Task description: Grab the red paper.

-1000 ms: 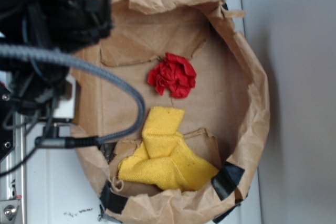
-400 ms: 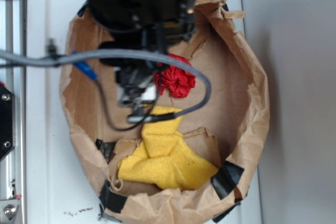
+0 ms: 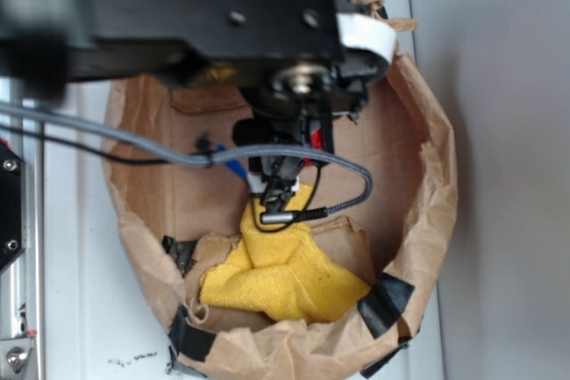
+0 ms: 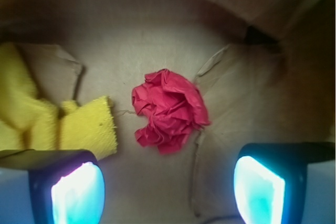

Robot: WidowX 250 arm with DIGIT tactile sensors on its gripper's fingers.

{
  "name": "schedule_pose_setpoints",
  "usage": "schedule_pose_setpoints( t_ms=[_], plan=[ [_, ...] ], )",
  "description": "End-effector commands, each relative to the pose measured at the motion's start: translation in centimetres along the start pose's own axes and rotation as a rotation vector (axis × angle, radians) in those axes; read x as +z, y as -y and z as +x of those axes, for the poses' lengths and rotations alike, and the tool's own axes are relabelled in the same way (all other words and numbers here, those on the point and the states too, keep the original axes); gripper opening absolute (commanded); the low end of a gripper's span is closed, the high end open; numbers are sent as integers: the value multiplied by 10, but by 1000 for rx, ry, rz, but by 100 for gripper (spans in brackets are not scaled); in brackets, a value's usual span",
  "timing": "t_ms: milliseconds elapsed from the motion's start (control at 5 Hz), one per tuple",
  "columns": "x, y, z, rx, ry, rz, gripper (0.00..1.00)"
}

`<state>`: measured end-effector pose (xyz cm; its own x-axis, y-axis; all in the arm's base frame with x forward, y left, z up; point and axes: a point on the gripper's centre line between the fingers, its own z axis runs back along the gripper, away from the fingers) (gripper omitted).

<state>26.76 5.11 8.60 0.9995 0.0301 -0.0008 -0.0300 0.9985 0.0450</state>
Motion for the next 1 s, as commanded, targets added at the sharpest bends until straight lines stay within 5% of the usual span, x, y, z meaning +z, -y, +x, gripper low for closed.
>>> schedule_pose_setpoints(
  t_ms=[0, 400, 600, 800],
  plan=[
    [-12, -2, 23, -16, 53, 39, 100],
    [-47, -5, 38, -49, 63, 58, 100],
    [-49, 1, 35, -63, 65, 73, 0],
    [-44, 4, 29, -64, 83, 85, 0]
  ],
)
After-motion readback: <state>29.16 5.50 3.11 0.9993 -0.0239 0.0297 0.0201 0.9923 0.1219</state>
